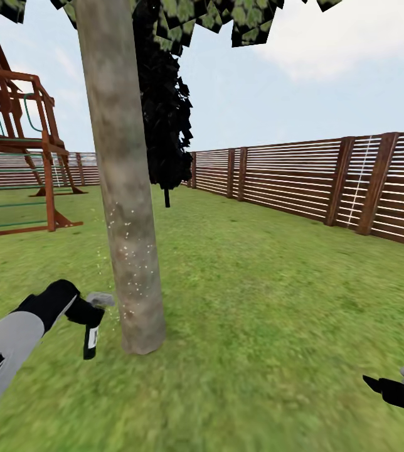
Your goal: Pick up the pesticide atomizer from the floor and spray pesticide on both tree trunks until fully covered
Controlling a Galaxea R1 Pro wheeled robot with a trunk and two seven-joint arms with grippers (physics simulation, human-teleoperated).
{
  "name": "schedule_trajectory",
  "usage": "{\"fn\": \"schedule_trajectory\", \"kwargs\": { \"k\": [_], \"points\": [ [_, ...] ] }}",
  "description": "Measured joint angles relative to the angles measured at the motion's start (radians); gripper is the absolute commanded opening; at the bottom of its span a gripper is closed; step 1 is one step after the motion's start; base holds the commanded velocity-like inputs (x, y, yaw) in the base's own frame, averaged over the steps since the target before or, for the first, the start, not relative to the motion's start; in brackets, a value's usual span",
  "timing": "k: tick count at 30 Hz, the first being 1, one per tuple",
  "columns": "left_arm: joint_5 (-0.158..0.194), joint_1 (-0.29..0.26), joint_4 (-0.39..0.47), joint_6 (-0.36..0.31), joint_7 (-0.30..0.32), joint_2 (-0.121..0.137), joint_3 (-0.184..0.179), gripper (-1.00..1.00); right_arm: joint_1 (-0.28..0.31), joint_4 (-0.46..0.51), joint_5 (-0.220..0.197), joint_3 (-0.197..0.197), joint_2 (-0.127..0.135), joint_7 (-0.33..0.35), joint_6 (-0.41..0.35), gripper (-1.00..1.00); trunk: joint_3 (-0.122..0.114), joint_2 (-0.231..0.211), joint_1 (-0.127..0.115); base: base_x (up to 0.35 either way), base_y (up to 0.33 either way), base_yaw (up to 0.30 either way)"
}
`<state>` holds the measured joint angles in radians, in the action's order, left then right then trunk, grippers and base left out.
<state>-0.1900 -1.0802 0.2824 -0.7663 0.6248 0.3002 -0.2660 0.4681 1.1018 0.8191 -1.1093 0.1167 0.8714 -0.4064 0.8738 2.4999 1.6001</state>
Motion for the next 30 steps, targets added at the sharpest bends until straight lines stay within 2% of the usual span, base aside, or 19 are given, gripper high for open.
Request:
{"fn": "schedule_trajectory", "kwargs": {
  "k": [2, 4, 6, 7, 9, 11, 16, 23, 30],
  "points": [
    [0.002, 0.03, -0.001, 0.028, -0.064, 0.0, 0.001, -1.0, 0.0, 0.0, 0.0, -0.001, 0.0, 0.001, 0.0, 1.0, 0.0, 0.0, 0.0, 0.0, 0.0, 0.0],
    [0.017, 0.041, -0.003, 0.045, -0.083, -0.008, 0.005, -1.0, 0.0, 0.001, -0.001, -0.001, 0.0, 0.002, 0.0, 1.0, 0.0, 0.0, 0.0, 0.0, 0.0, 0.0],
    [0.026, 0.083, -0.003, 0.087, -0.087, -0.02, 0.006, -1.0, 0.0, 0.002, -0.001, -0.001, 0.0, 0.003, 0.0, 1.0, 0.0, 0.0, 0.0, 0.0, 0.0, 0.122],
    [0.077, 0.098, -0.003, 0.141, -0.088, -0.024, 0.01, -1.0, 0.0, 0.003, -0.001, -0.001, 0.0, 0.003, 0.0, 1.0, 0.0, 0.0, 0.0, 0.0, -0.023, 0.223],
    [0.201, 0.108, -0.003, 0.193, -0.089, -0.024, 0.01, -1.0, 0.0, 0.003, -0.001, -0.001, 0.0, 0.003, 0.0, 1.0, 0.0, 0.0, 0.0, 0.0, -0.207, 0.245],
    [0.24, 0.111, -0.003, 0.202, -0.089, -0.024, 0.009, -1.0, 0.0, 0.002, -0.001, -0.001, 0.0, 0.003, 0.0, 1.0, 0.0, 0.0, 0.0, -0.024, -0.297, 0.219],
    [0.254, 0.112, -0.003, 0.205, -0.089, -0.026, 0.007, -1.0, 0.0, 0.001, -0.001, -0.001, 0.0, 0.003, 0.0, 1.0, 0.0, 0.0, 0.0, -0.131, -0.303, 0.029],
    [0.254, 0.112, -0.003, 0.203, -0.091, -0.083, 0.007, -1.0, 0.0, 0.004, -0.001, -0.001, 0.0, 0.003, 0.0, 1.0, 0.0, 0.0, 0.0, -0.082, -0.312, 0.101],
    [0.251, 0.112, -0.003, 0.203, -0.093, -0.087, 0.008, -1.0, 0.0, 0.001, -0.001, -0.002, 0.0, -0.003, 0.007, 1.0, 0.0, 0.0, 0.0, -0.001, -0.117, 0.068]
  ]
}}
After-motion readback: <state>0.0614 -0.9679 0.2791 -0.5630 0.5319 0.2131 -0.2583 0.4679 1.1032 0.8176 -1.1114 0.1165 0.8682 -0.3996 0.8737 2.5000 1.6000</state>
